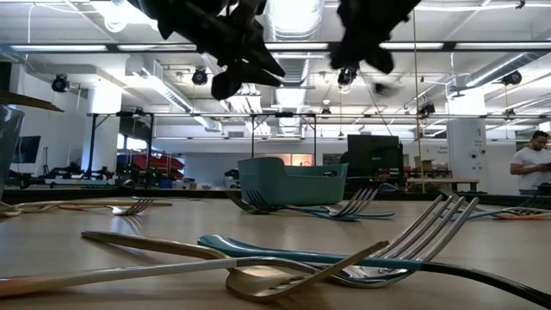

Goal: Sort silverware by color (type)
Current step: Put the blue fork into the white bin

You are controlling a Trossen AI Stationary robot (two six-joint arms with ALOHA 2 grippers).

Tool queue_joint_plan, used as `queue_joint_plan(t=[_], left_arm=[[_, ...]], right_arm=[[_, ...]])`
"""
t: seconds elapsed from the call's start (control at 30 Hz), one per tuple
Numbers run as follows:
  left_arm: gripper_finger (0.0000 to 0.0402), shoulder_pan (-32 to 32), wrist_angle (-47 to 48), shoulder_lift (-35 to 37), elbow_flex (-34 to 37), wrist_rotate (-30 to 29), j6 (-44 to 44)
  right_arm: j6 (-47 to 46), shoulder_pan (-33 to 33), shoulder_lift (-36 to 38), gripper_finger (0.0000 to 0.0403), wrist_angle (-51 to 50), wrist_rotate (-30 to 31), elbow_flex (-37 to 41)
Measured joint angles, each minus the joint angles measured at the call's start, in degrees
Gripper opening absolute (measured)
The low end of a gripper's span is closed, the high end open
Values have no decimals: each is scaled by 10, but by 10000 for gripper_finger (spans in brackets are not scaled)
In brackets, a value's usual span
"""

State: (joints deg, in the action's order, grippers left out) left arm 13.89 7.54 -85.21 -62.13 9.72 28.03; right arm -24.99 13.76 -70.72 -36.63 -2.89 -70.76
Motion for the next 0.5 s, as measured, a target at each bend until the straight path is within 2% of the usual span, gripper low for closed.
queue_joint_plan(t=[0.1,0.23,0.5], left_arm=[[72,-1,9,0,0,2,-9],[72,-1,8,0,0,2,-17],[72,-1,11,0,0,2,-13]], right_arm=[[-8,-43,37,9,-68,-36,0],[-9,-134,61,9,-120,-36,12],[-11,-351,63,9,-141,-50,53]])
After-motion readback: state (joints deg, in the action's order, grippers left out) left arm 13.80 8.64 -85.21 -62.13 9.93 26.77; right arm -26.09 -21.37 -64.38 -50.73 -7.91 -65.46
